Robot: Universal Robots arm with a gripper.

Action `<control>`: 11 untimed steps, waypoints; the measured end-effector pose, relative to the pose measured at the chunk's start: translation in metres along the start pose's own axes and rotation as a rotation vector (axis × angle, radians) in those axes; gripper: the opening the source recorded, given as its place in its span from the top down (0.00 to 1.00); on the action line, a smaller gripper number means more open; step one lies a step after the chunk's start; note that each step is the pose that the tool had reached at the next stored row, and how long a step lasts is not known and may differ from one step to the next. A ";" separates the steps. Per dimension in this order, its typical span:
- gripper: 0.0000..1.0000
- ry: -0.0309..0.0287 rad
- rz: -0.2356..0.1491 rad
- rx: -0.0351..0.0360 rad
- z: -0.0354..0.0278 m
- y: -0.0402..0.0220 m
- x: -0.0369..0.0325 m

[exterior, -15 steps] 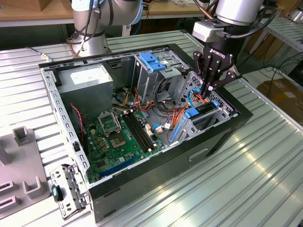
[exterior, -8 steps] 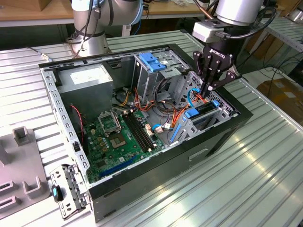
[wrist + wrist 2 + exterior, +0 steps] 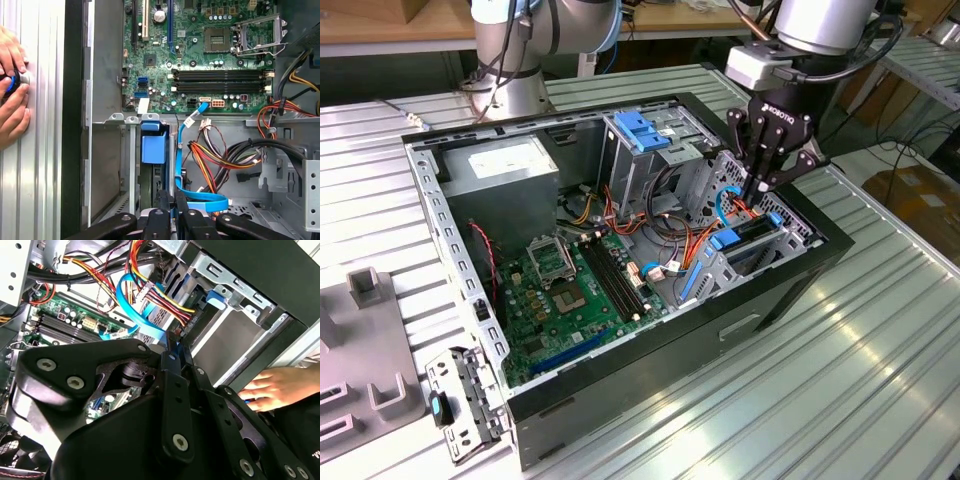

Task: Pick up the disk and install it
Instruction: 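Insert the second disk wire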

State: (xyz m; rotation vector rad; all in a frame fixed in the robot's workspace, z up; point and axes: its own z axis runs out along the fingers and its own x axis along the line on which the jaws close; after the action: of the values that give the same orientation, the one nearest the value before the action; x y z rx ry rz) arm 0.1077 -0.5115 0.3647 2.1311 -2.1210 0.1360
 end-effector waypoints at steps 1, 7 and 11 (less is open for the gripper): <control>0.84 -0.0019 0.000 0.0007 0.0000 0.0001 0.0002; 0.84 -0.0387 -0.001 0.0054 0.0006 0.0012 0.0035; 0.84 -0.0714 -0.002 0.0103 0.0016 0.0063 0.0078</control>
State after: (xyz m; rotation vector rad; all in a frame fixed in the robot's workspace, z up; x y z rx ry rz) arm 0.1014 -0.5196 0.3645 2.1749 -2.1617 0.0719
